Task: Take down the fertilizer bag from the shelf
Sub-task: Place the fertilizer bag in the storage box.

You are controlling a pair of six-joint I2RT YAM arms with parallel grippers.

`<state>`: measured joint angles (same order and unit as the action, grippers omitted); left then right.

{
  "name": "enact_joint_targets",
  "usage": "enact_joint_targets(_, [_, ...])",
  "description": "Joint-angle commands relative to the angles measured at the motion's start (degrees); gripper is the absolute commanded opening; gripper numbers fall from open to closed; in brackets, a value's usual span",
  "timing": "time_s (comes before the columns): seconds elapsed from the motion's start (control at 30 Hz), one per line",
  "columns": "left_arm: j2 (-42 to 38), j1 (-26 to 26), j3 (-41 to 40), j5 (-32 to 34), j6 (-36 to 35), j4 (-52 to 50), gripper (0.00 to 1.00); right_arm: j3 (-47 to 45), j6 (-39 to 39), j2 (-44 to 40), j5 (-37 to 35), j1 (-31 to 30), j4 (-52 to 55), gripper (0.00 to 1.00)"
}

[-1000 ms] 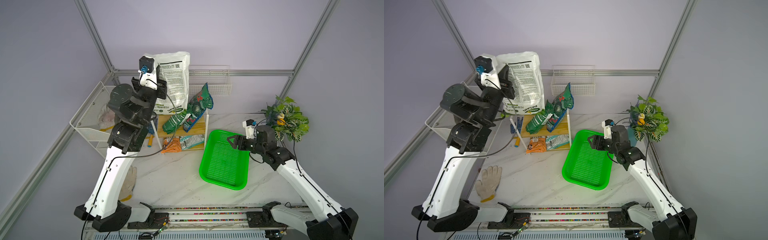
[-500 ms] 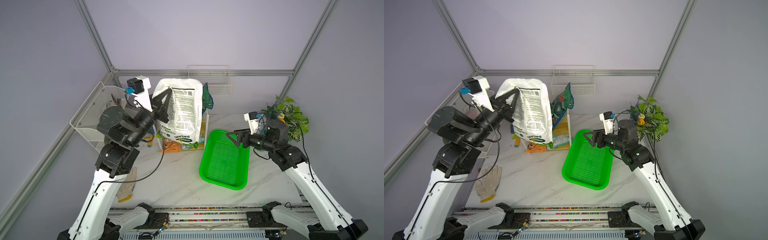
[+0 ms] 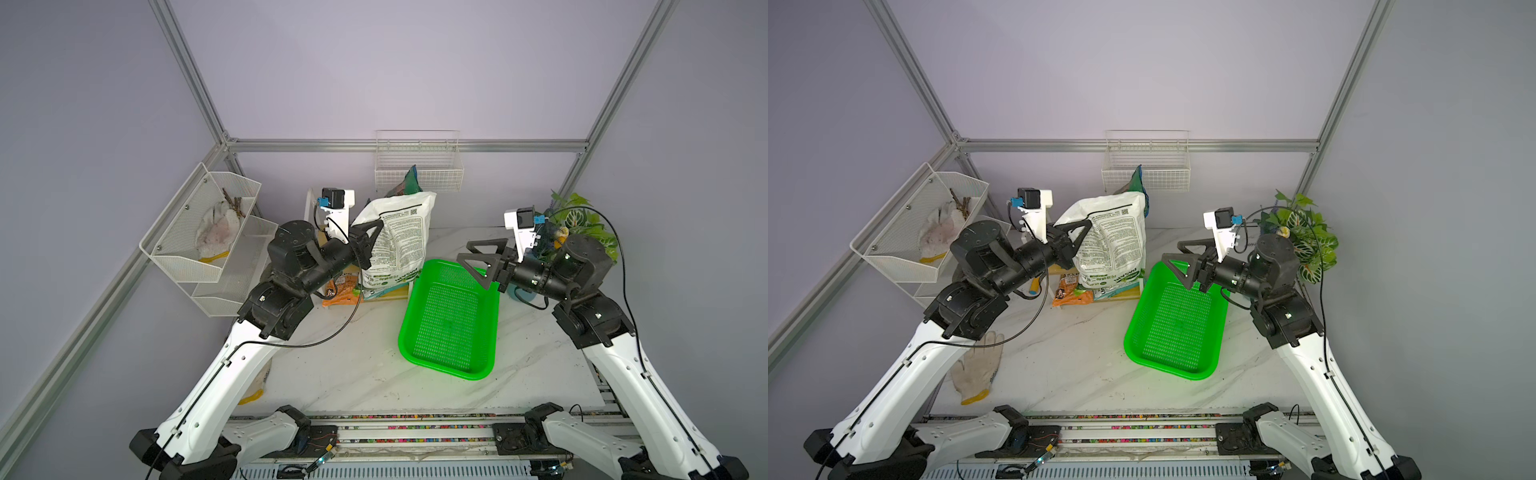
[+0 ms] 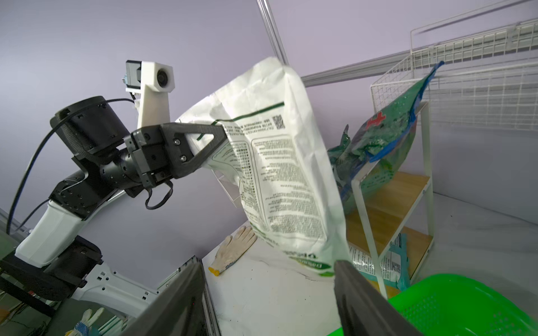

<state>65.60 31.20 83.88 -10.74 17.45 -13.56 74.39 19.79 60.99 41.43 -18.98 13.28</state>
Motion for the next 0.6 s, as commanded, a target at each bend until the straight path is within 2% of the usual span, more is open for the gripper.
enact_joint_targets(0.0, [-5.7, 0.7, -1.0, -2.4, 1.2, 18.6, 0.0, 3.1, -0.7, 5.5, 1.7, -0.3, -6.8, 0.76])
enact_joint_targets(0.2, [-7.1, 0.9, -2.1, -2.3, 2.3, 16.3, 0.0, 4.0, 4.9, 11.1, 5.0, -2.0, -18.9, 0.74])
enact_joint_targets(0.4, [-7.3, 1.1, -3.1, -1.8, 2.8, 14.8, 0.0, 6.1, 3.7, 13.0, 4.4, -7.1, -17.3, 0.67])
enact_joint_targets(0.57, [-7.0, 1.2, -3.4, -1.6, 3.5, 14.6, 0.0, 5.7, 3.3, 13.3, 3.3, -8.9, -17.2, 0.49])
